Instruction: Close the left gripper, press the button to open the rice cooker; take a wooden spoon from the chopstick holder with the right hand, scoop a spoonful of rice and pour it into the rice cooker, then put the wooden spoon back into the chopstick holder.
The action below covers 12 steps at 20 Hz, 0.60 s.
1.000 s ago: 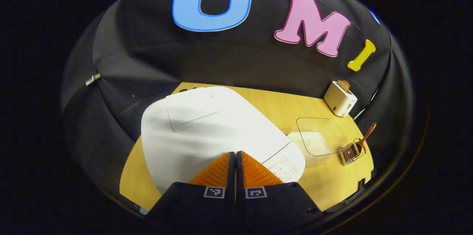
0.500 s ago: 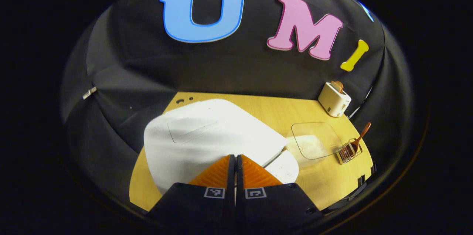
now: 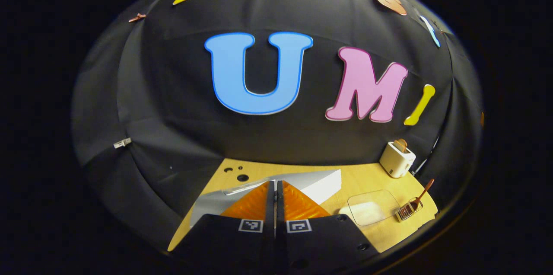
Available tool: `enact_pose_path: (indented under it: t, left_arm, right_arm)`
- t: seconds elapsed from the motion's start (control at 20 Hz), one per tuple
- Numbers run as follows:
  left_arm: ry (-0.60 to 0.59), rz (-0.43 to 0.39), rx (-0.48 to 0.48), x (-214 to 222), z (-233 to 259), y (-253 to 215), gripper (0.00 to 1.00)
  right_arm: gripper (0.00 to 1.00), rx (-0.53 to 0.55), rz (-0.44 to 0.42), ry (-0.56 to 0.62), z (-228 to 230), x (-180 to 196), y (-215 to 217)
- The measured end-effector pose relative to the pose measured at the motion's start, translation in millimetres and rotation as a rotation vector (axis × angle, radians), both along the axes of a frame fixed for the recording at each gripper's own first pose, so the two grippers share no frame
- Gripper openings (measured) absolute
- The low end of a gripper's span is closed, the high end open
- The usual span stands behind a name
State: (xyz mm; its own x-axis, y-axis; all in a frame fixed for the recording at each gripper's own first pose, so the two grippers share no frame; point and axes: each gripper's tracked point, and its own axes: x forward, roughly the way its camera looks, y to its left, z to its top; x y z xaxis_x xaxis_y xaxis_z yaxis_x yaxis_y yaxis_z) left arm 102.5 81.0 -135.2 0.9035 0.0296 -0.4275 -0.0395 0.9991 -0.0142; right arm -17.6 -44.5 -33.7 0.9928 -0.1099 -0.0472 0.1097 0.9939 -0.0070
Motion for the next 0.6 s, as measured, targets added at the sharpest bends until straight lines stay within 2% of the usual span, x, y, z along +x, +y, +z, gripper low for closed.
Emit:
enact_pose_path:
  t: [0.3,0.6]
  left_arm:
    - [-0.081,0.016,0.008,5.8,24.7,9.5,0.05]
    - [-0.261,0.024,0.015,-3.1,69.5,0.3,0.05]
  right_arm:
    - [0.97,0.000,-0.001,0.008,-3.2,-1.7,-5.5]
    - [0.98,0.041,-0.008,0.046,-26.1,-5.8,-15.7]
